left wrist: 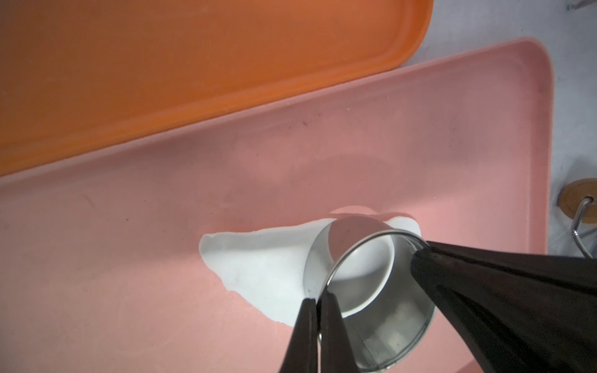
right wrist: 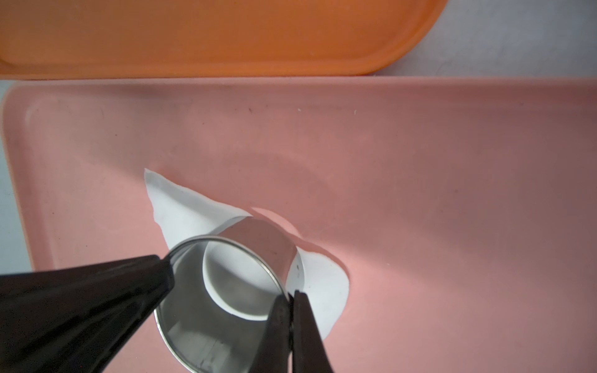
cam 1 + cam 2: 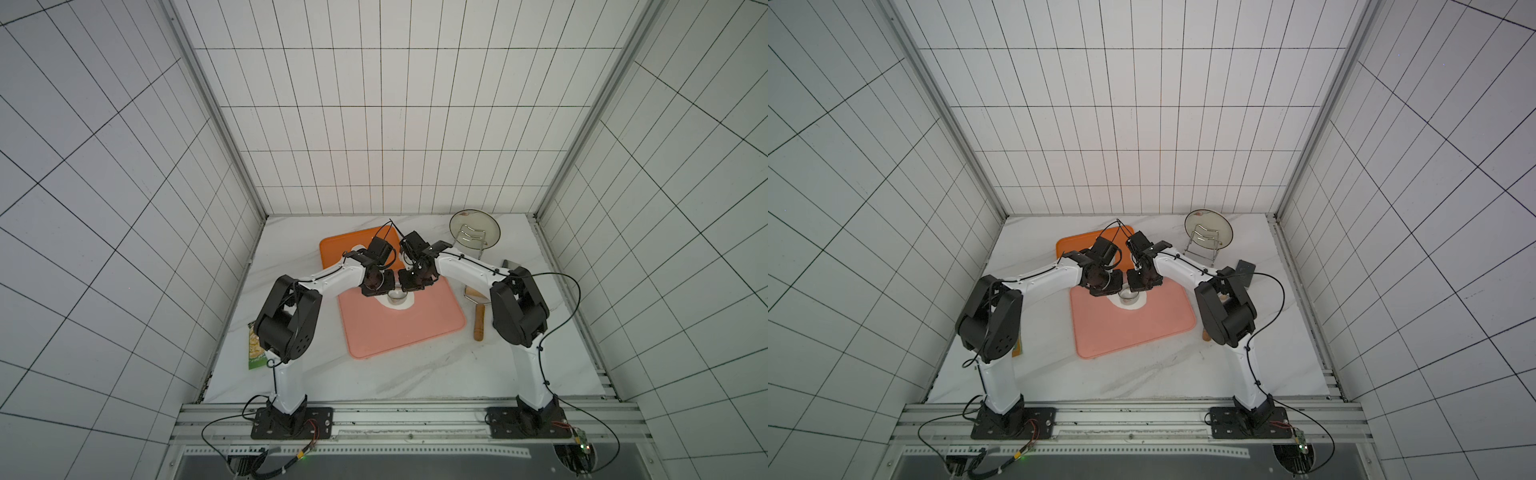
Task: Roll out the dumpling wrappers from the dough
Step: Press the dumpling wrapper on the work surface.
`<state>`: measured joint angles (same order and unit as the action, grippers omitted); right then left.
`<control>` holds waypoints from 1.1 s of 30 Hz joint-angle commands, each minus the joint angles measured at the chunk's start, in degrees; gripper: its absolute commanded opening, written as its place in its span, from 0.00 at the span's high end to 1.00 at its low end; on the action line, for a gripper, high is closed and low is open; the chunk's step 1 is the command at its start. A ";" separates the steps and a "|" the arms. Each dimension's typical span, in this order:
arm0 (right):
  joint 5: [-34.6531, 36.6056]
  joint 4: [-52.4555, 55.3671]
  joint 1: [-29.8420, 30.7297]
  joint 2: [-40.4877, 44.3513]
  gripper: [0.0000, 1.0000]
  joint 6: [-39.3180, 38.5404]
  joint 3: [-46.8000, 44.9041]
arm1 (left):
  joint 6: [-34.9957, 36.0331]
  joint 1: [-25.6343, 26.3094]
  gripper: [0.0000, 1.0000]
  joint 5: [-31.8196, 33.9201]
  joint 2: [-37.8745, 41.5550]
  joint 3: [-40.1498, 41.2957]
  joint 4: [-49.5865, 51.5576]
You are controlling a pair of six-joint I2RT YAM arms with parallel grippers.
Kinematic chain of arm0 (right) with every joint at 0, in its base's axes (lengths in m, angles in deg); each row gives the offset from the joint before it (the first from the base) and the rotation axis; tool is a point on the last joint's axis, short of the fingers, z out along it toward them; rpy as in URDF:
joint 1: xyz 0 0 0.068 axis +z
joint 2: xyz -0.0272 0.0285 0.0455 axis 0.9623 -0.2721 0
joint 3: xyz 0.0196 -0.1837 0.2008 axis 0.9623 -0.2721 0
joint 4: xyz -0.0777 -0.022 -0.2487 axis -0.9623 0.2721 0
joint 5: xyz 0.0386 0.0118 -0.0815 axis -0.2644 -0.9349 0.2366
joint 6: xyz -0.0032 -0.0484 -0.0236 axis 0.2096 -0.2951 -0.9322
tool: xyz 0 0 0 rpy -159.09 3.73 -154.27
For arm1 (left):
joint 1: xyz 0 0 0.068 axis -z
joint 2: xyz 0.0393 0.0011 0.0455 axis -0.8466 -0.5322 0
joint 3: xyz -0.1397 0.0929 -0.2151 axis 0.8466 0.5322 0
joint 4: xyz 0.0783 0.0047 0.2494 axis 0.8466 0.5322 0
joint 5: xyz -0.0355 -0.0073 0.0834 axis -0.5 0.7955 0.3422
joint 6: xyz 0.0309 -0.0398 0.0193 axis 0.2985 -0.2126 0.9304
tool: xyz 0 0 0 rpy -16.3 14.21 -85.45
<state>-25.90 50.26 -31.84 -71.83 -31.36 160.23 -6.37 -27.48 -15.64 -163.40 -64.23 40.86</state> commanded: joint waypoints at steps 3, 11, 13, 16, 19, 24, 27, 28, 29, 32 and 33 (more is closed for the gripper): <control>0.29 -0.06 -0.25 -0.46 1.00 1.13 -0.25 | -0.67 -0.83 1.00 1.86 -0.40 1.87 1.92; 0.54 -1.38 -0.22 -0.85 1.00 1.47 -3.84 | -1.20 -0.86 1.00 1.76 -1.66 3.12 2.04; 0.55 -1.88 -0.34 -0.85 1.00 1.70 -4.99 | -1.36 -0.89 1.00 1.73 -1.74 3.51 1.86; 0.55 -2.53 -0.32 -1.09 1.00 1.91 -6.33 | -1.55 -0.84 1.00 1.64 -2.00 3.71 1.83; 0.71 -3.12 -0.36 -1.26 1.00 1.96 -7.56 | -1.68 -0.82 1.00 1.90 -2.54 3.71 2.41; 0.84 -3.67 -0.44 -1.84 1.00 2.01 -9.10 | -1.81 -0.78 1.00 2.69 -3.73 3.96 3.49; 0.99 -3.90 -0.61 -2.06 1.00 2.09 -9.88 | -2.07 -0.78 1.00 2.84 -4.23 4.23 3.77; 0.99 -4.01 -0.68 -2.14 1.00 2.14 -10.15 | -2.12 -0.76 1.00 2.95 -4.45 4.24 3.94; 0.99 -4.20 -0.75 -2.14 1.00 2.26 -10.56 | -2.13 -0.75 1.00 3.02 -4.70 4.24 4.20; 0.91 -4.88 -1.05 -2.24 1.00 2.58 -12.04 | -2.12 -0.75 1.00 3.09 -5.17 4.45 4.56; 0.96 -5.15 -1.10 -2.24 1.00 2.69 -12.60 | -2.08 -0.76 1.00 3.11 -5.28 4.58 4.57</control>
<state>-26.79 41.27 -32.23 -69.64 -30.28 152.29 -7.27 -27.59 -15.93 -163.92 -62.56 39.31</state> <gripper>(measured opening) 0.053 0.049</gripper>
